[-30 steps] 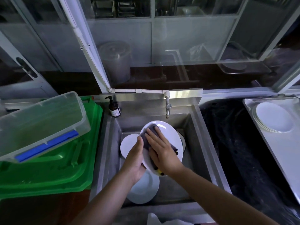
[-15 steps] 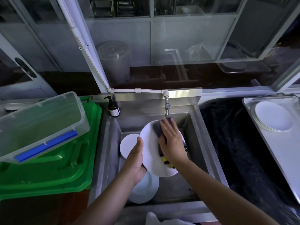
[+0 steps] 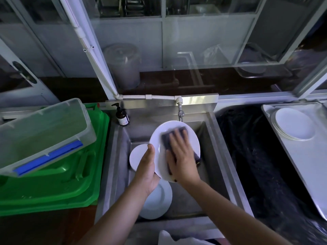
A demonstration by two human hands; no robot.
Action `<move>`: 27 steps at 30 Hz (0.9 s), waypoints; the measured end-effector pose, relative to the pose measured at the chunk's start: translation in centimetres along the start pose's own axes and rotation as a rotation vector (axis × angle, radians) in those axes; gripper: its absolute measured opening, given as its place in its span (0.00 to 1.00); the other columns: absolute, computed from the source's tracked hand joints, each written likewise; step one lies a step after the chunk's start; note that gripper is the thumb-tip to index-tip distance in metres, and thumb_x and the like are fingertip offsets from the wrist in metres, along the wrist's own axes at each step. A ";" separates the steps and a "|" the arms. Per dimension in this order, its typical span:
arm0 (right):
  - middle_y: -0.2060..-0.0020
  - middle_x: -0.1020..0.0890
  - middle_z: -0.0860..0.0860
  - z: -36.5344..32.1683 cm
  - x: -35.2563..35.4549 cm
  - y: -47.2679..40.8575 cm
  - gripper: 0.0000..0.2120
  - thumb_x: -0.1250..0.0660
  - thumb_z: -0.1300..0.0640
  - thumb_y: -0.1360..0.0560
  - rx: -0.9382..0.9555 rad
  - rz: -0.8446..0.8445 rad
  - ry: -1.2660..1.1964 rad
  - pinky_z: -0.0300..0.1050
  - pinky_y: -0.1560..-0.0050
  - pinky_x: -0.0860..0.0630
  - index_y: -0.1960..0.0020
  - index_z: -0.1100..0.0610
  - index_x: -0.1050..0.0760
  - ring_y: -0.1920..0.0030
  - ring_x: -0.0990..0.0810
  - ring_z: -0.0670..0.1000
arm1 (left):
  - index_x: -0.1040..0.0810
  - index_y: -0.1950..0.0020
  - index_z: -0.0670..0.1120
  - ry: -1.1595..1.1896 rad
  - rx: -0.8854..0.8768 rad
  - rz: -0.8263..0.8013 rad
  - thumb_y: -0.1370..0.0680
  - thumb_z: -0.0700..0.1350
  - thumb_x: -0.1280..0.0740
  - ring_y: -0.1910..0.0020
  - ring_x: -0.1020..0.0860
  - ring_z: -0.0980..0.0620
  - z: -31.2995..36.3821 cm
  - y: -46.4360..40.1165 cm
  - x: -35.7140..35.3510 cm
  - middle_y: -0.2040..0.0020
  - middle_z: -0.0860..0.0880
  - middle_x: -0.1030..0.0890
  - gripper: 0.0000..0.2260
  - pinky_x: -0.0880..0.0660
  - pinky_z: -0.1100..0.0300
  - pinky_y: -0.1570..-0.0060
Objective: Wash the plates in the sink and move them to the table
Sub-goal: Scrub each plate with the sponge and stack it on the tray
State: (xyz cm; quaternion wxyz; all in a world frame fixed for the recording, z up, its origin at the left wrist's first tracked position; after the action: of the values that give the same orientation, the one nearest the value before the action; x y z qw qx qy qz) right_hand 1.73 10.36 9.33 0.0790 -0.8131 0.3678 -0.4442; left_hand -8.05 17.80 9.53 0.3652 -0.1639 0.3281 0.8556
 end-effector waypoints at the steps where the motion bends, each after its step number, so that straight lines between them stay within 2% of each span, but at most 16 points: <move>1: 0.22 0.34 0.55 -1.2 -0.6 0.8 0.22 0.38 0.58 0.17 0.153 -0.054 -0.005 0.63 0.23 0.42 0.24 0.62 0.32 0.19 0.46 0.61 | 0.28 0.25 0.44 0.005 -0.021 -0.009 0.20 0.65 0.42 0.27 0.27 0.43 -0.1 -0.2 0.3 0.28 0.41 0.24 0.33 0.34 0.43 0.26; 4: 0.23 0.32 0.55 -0.6 -0.3 1.1 0.23 0.33 0.58 0.18 0.371 -0.125 0.027 0.59 0.24 0.38 0.25 0.61 0.30 0.20 0.41 0.61 | 0.24 0.27 0.46 -0.004 -0.029 -0.021 0.26 0.70 0.35 0.27 0.27 0.45 0.1 0.1 0.6 0.27 0.42 0.24 0.36 0.34 0.43 0.25; 5: 0.23 0.33 0.55 0.5 -0.1 0.7 0.23 0.35 0.57 0.17 0.323 -0.108 0.058 0.59 0.24 0.37 0.25 0.61 0.31 0.20 0.42 0.59 | 0.25 0.26 0.47 -0.005 -0.035 -0.026 0.27 0.71 0.34 0.27 0.26 0.45 0.1 0.1 0.8 0.27 0.43 0.24 0.38 0.33 0.42 0.26; 7: 0.22 0.36 0.52 3.0 0.6 -0.2 0.23 0.41 0.52 0.16 0.041 -0.022 0.097 0.60 0.24 0.37 0.23 0.59 0.34 0.19 0.46 0.56 | 0.27 0.25 0.48 -0.001 -0.016 0.023 0.30 0.73 0.32 0.29 0.24 0.45 0.0 0.2 1.3 0.29 0.45 0.22 0.41 0.31 0.40 0.28; 9: 0.21 0.38 0.52 3.1 0.6 -0.2 0.24 0.43 0.52 0.15 -0.166 0.073 0.135 0.62 0.24 0.39 0.22 0.60 0.37 0.18 0.49 0.56 | 0.26 0.26 0.48 -0.011 -0.018 0.043 0.26 0.71 0.36 0.32 0.22 0.45 0.2 0.4 1.1 0.32 0.45 0.20 0.36 0.26 0.42 0.33; 10: 0.21 0.38 0.54 2.2 0.1 0.2 0.23 0.41 0.55 0.15 -0.120 0.086 0.135 0.63 0.25 0.39 0.22 0.61 0.36 0.19 0.48 0.59 | 0.25 0.27 0.47 -0.019 -0.015 0.037 0.24 0.69 0.39 0.33 0.21 0.46 0.4 0.5 0.7 0.33 0.45 0.19 0.33 0.24 0.45 0.36; 12: 0.22 0.36 0.57 -0.6 -1.3 2.0 0.25 0.34 0.60 0.18 0.167 0.007 0.113 0.65 0.25 0.38 0.24 0.63 0.34 0.20 0.45 0.63 | 0.25 0.28 0.44 -0.024 -0.013 0.028 0.22 0.65 0.43 0.33 0.21 0.46 0.5 0.5 0.4 0.33 0.43 0.19 0.32 0.21 0.49 0.37; 15: 0.22 0.35 0.54 -1.2 -0.6 3.0 0.26 0.31 0.59 0.19 0.419 -0.139 0.115 0.62 0.25 0.36 0.23 0.60 0.33 0.20 0.41 0.61 | 0.24 0.29 0.42 0.010 -0.008 0.025 0.22 0.64 0.43 0.34 0.20 0.46 0.8 0.8 0.5 0.34 0.41 0.19 0.33 0.20 0.51 0.39; 16: 0.22 0.35 0.54 -0.4 -0.2 2.6 0.25 0.32 0.59 0.19 0.390 -0.132 0.130 0.61 0.26 0.34 0.23 0.60 0.33 0.20 0.41 0.60 | 0.24 0.29 0.43 0.010 -0.004 0.013 0.22 0.65 0.44 0.34 0.20 0.45 0.8 0.9 0.7 0.34 0.42 0.19 0.32 0.20 0.50 0.40; 18: 0.22 0.36 0.53 2.2 0.6 1.3 0.23 0.38 0.58 0.17 0.148 -0.051 0.149 0.62 0.29 0.31 0.23 0.60 0.33 0.20 0.43 0.58 | 0.24 0.29 0.47 -0.003 -0.026 0.015 0.21 0.66 0.43 0.34 0.20 0.45 1.1 0.9 0.8 0.34 0.44 0.19 0.30 0.21 0.49 0.41; 20: 0.21 0.36 0.53 3.5 1.1 0.6 0.23 0.44 0.54 0.15 -0.108 0.053 0.182 0.63 0.29 0.32 0.22 0.60 0.35 0.19 0.45 0.58 | 0.22 0.32 0.49 -0.021 -0.036 0.057 0.23 0.66 0.41 0.39 0.17 0.48 1.3 0.9 0.5 0.37 0.46 0.16 0.28 0.20 0.51 0.46; 21: 0.21 0.36 0.53 3.1 0.8 0.8 0.23 0.44 0.54 0.15 -0.136 0.067 0.178 0.64 0.28 0.33 0.22 0.60 0.35 0.19 0.45 0.58 | 0.22 0.33 0.49 -0.025 -0.040 0.063 0.25 0.65 0.41 0.42 0.16 0.49 1.4 0.9 0.2 0.38 0.46 0.16 0.28 0.19 0.53 0.48; 22: 0.21 0.36 0.55 2.4 0.2 1.4 0.23 0.42 0.56 0.16 -0.082 0.047 0.157 0.65 0.28 0.34 0.22 0.61 0.35 0.19 0.46 0.60 | 0.21 0.33 0.48 -0.026 -0.034 0.053 0.25 0.65 0.41 0.42 0.16 0.50 1.4 1.0 -0.2 0.38 0.46 0.16 0.29 0.18 0.54 0.50; 24: 0.21 0.36 0.56 0.1 -0.8 3.4 0.25 0.35 0.62 0.18 0.201 -0.062 0.114 0.65 0.26 0.36 0.23 0.62 0.34 0.20 0.44 0.63 | 0.17 0.37 0.46 -0.026 -0.011 0.035 0.24 0.66 0.42 0.40 0.17 0.48 1.3 0.7 -0.4 0.37 0.43 0.17 0.30 0.17 0.53 0.47; 26: 0.22 0.35 0.55 -0.4 -0.2 4.6 0.25 0.33 0.61 0.19 0.426 -0.179 0.121 0.64 0.25 0.37 0.23 0.61 0.34 0.21 0.42 0.63 | 0.14 0.41 0.44 0.000 -0.008 0.069 0.24 0.67 0.41 0.40 0.17 0.44 1.4 0.8 -0.2 0.37 0.39 0.17 0.30 0.19 0.48 0.42; 27: 0.22 0.34 0.55 0.1 0.3 4.5 0.25 0.33 0.61 0.19 0.464 -0.199 0.130 0.63 0.25 0.37 0.23 0.61 0.33 0.21 0.41 0.62 | 0.16 0.38 0.44 0.013 -0.019 0.069 0.24 0.68 0.40 0.38 0.18 0.42 1.4 0.7 0.1 0.36 0.38 0.18 0.32 0.20 0.46 0.39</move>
State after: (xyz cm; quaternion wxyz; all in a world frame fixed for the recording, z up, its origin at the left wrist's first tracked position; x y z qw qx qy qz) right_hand -0.47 6.91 7.36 0.1957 -0.7752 0.1784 -0.5735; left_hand -8.64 18.44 10.82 0.3317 -0.1613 0.3279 0.8697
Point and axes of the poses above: each hand's wrist, its own y-axis away from the middle knuckle, its own x-axis out of the back of the hand, z = x × y, the point moved 4 cm from there along -y, towards the middle knuckle
